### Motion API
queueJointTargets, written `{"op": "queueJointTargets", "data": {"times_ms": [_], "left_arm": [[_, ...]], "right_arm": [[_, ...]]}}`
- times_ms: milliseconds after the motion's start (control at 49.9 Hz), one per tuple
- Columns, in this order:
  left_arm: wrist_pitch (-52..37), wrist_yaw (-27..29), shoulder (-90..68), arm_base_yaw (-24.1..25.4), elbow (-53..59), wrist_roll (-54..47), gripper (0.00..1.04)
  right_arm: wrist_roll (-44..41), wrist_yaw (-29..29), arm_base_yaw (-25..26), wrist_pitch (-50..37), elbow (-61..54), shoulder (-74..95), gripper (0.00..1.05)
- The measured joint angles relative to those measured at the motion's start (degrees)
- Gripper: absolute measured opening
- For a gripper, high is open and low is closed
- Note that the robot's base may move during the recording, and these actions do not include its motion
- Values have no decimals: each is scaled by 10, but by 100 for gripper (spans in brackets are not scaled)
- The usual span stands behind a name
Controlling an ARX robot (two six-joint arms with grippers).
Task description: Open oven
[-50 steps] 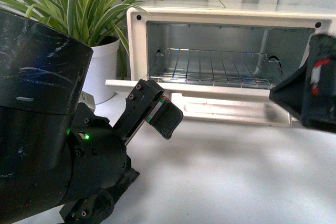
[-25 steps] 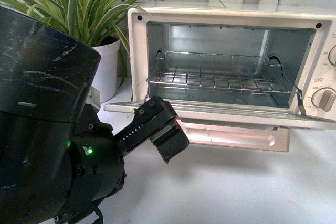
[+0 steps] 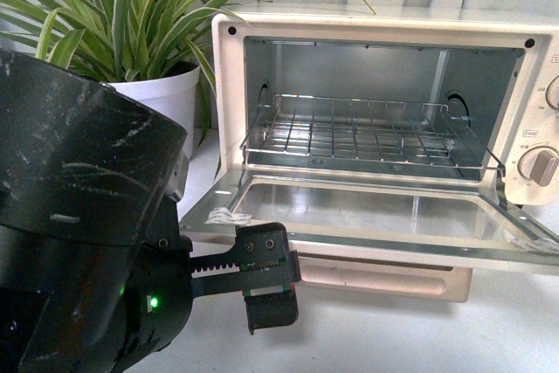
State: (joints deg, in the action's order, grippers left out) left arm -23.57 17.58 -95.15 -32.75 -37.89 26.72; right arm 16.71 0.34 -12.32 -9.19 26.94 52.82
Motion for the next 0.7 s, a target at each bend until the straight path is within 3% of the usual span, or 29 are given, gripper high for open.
{"op": "queueJointTargets", "data": {"times_ms": [221, 702], "left_arm": [[-27, 58, -12, -15, 10, -144, 98], [-49, 68, 36, -47, 45, -307, 98]], "right_arm": [[0, -7, 10, -6, -12, 0, 95], [-1, -37, 38, 3, -37, -31, 95]]}}
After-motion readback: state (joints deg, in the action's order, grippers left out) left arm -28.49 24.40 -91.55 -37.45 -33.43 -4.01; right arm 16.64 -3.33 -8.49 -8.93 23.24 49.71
